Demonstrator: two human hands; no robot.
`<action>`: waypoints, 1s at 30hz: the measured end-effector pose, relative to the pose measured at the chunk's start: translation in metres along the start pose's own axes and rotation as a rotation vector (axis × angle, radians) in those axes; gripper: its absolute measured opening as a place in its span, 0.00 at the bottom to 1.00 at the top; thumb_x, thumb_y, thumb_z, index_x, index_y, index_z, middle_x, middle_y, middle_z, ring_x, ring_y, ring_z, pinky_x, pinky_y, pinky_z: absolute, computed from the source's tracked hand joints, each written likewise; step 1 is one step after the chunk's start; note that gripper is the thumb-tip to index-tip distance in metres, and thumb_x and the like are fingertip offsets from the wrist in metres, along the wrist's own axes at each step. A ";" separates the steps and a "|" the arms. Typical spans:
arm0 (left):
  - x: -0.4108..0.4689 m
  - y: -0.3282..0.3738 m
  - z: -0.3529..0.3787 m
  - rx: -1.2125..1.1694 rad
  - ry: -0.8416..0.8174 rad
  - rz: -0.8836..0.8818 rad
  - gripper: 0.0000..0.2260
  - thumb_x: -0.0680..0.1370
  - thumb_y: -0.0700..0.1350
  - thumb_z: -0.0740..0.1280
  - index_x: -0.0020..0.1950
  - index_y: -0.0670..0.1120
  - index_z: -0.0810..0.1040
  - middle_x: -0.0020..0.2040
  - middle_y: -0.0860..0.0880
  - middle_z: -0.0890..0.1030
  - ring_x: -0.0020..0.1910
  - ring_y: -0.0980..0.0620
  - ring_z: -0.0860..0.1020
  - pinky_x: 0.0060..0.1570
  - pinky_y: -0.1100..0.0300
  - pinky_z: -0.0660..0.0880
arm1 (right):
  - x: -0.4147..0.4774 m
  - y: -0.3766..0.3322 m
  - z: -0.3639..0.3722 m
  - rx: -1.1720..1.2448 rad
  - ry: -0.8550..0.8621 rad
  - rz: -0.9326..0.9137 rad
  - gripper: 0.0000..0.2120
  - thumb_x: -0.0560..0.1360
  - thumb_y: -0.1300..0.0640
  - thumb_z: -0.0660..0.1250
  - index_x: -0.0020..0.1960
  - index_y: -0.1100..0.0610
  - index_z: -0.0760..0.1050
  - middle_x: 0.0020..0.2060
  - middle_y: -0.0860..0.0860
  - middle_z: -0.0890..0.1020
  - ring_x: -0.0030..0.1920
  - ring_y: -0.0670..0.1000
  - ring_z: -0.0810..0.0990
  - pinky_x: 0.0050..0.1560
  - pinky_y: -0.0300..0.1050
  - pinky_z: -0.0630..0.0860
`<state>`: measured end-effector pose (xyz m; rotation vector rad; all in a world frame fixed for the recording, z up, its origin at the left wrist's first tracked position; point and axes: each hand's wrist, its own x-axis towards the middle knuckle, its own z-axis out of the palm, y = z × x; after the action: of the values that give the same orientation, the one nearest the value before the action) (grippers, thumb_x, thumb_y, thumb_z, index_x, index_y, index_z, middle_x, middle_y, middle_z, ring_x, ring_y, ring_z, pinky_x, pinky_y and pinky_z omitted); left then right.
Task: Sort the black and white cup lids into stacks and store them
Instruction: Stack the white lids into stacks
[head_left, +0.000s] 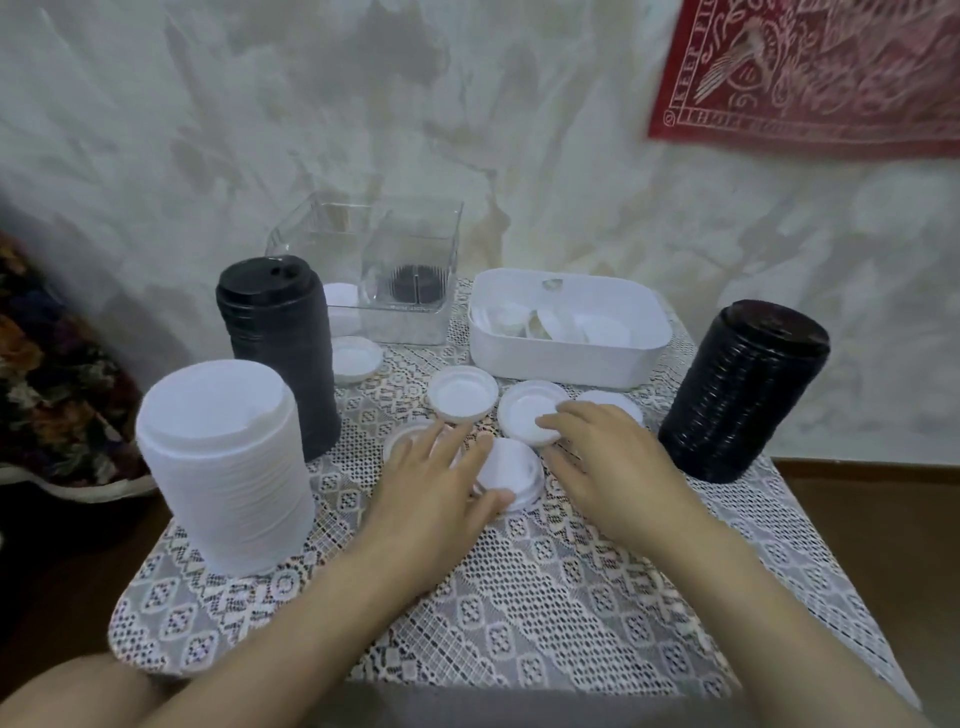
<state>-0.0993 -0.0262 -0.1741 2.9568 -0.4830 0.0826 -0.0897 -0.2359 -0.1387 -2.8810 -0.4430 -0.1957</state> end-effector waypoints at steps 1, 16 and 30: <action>-0.002 -0.001 0.000 -0.016 -0.003 0.003 0.31 0.83 0.66 0.52 0.84 0.55 0.54 0.85 0.51 0.52 0.84 0.48 0.49 0.82 0.47 0.49 | 0.008 -0.005 -0.003 0.020 0.004 -0.020 0.20 0.85 0.48 0.60 0.75 0.49 0.71 0.74 0.47 0.73 0.73 0.52 0.70 0.70 0.50 0.68; -0.003 -0.020 0.007 -0.076 0.057 0.078 0.27 0.82 0.64 0.55 0.80 0.55 0.64 0.82 0.53 0.62 0.81 0.48 0.60 0.79 0.47 0.58 | 0.183 -0.097 0.047 0.012 -0.128 -0.313 0.23 0.83 0.52 0.67 0.77 0.47 0.70 0.71 0.52 0.77 0.70 0.57 0.76 0.66 0.57 0.75; -0.004 -0.022 0.009 -0.112 0.063 0.086 0.23 0.81 0.62 0.56 0.73 0.55 0.71 0.73 0.54 0.72 0.76 0.49 0.66 0.74 0.49 0.66 | 0.179 -0.091 0.062 0.012 -0.005 -0.332 0.10 0.83 0.50 0.64 0.58 0.51 0.81 0.53 0.52 0.81 0.61 0.58 0.74 0.46 0.49 0.69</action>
<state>-0.0962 -0.0060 -0.1860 2.8146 -0.5866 0.1519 0.0576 -0.0862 -0.1513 -2.7783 -0.9182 -0.2381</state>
